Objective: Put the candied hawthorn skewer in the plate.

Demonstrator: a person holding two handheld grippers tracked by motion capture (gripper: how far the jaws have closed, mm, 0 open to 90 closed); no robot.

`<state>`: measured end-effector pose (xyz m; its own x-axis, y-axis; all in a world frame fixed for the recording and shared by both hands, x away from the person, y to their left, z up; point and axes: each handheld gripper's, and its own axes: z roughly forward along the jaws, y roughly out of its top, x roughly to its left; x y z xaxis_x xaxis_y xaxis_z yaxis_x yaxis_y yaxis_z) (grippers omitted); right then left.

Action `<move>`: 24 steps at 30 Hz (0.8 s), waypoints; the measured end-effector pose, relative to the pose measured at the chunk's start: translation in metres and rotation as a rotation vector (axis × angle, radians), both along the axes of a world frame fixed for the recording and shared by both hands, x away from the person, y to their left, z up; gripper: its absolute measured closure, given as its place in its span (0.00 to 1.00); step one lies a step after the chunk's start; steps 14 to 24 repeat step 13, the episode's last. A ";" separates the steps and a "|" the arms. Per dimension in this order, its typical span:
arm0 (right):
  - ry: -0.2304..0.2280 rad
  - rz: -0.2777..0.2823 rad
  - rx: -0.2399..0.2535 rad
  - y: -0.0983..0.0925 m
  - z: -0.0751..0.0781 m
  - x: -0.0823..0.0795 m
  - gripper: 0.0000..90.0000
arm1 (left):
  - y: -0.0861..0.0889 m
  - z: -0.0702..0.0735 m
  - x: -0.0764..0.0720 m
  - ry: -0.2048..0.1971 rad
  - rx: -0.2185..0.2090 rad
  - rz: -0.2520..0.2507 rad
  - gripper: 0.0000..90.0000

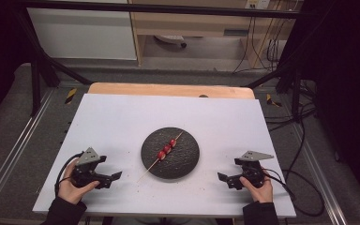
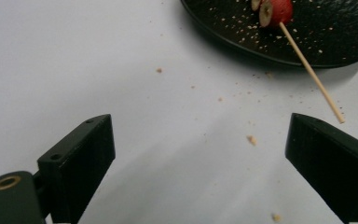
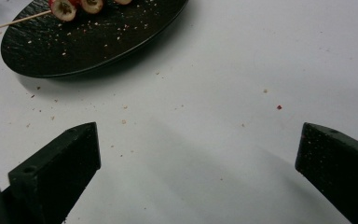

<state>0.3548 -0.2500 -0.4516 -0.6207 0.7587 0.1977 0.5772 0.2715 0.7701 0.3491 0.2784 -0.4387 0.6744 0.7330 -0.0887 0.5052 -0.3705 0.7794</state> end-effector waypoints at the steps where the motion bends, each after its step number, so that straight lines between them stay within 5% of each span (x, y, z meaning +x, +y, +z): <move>1: -0.001 0.003 -0.001 0.000 0.000 0.000 0.01 | 0.002 -0.002 0.000 0.000 -0.003 0.005 0.09; 24: 0.003 0.007 -0.012 -0.001 -0.001 0.000 0.01 | 0.005 -0.008 0.000 0.010 0.010 0.001 0.09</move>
